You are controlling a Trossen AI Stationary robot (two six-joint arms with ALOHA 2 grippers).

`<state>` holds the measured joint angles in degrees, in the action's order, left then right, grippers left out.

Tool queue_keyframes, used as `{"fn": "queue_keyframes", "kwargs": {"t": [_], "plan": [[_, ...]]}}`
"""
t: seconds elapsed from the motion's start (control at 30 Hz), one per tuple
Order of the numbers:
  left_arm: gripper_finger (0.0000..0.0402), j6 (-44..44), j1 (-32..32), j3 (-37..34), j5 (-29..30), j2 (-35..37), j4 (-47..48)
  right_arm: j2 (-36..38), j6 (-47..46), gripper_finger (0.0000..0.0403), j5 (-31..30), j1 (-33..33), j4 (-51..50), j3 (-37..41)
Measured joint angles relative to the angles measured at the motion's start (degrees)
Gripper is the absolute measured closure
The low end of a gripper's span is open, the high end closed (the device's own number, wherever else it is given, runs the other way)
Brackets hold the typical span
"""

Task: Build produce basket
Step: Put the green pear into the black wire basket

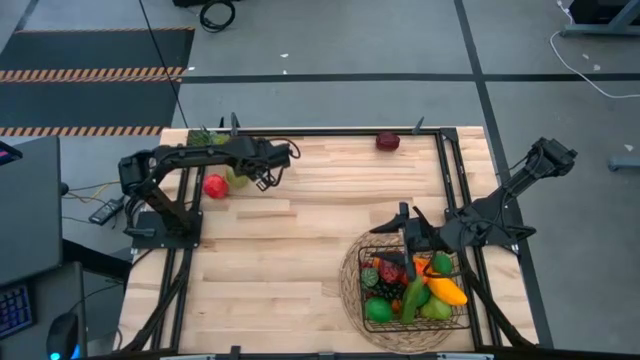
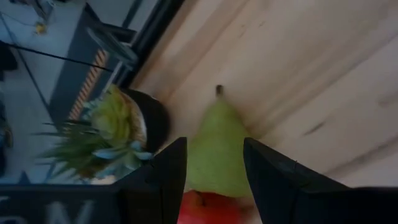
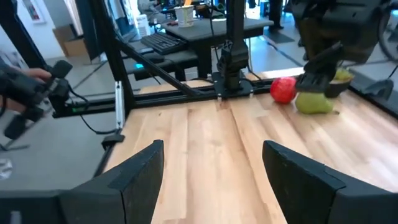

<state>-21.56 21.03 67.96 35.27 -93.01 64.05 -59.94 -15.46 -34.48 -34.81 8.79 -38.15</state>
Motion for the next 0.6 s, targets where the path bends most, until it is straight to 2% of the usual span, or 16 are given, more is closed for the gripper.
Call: {"fn": "queue_keyframes", "kwargs": {"t": [0.13, 0.3, 0.47, 0.6], "plan": [[0.0237, 3.71, 1.64, 0.0, 1.07, 0.0, -0.62, -0.57, -2.15, 0.0128, -0.42, -0.26, 0.03, 0.0], [0.0235, 5.45, 6.87, 0.0, 0.83, 0.0, -1.14, -2.55, -4.04, 0.0128, -1.6, -0.28, 0.05, 0.0], [0.0227, 7.61, 13.45, 0.0, -3.46, -0.01, -1.38, -3.67, -4.14, 0.0128, -1.95, 0.31, 0.75, 0.0], [0.022, 10.49, 18.37, 0.0, -4.24, -0.02, -1.92, -3.69, -5.78, 0.0128, -2.07, 0.87, 1.0, 0.0]]}}
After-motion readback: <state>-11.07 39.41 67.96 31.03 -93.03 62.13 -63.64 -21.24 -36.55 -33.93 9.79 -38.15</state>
